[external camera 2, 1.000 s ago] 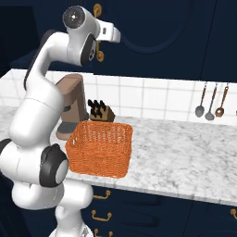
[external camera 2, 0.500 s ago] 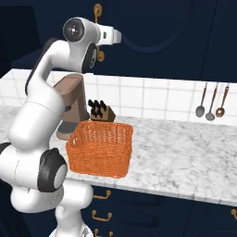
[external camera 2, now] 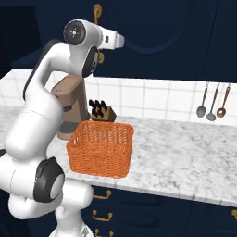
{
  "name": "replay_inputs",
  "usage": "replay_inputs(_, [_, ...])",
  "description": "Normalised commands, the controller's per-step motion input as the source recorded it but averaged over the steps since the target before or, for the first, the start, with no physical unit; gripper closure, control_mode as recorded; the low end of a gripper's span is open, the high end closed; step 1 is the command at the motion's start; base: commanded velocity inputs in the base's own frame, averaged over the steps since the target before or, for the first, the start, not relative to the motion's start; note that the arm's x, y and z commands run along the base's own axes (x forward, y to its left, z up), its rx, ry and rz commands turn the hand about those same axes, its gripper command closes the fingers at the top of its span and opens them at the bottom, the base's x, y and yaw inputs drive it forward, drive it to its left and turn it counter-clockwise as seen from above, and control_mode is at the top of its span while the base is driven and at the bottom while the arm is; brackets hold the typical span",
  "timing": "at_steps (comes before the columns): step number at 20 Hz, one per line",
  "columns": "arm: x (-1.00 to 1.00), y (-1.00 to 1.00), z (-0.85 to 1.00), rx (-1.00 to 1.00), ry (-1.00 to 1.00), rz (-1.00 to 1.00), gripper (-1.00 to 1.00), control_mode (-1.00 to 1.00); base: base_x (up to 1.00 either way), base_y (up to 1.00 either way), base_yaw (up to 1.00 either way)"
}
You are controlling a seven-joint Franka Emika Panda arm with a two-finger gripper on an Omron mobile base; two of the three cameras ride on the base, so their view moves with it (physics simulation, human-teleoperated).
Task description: Open the cabinet, pick up the bread from the cabinet and place it in the basket. Then move the basket to the dining counter.
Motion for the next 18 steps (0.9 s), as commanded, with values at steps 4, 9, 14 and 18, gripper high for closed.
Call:
replay_inputs(4, [-0.69, -1.0, 0.0, 0.19, -0.03, -0.01, 1.0, -1.0, 0.0, 0.0, 0.0])
replay_inputs(9, [-0.7, -1.0, 0.0, 0.15, -0.01, -0.01, 1.0, -1.0, 0.0, 0.0, 0.0])
replay_inputs(14, [-0.72, -1.0, 0.0, 0.07, -0.01, -0.03, 1.0, -1.0, 0.0, 0.0, 0.0])
replay_inputs(18, [-1.0, -1.0, -0.39, 0.11, 0.08, 0.0, 1.0, -1.0, 0.0, 0.0, 0.0])
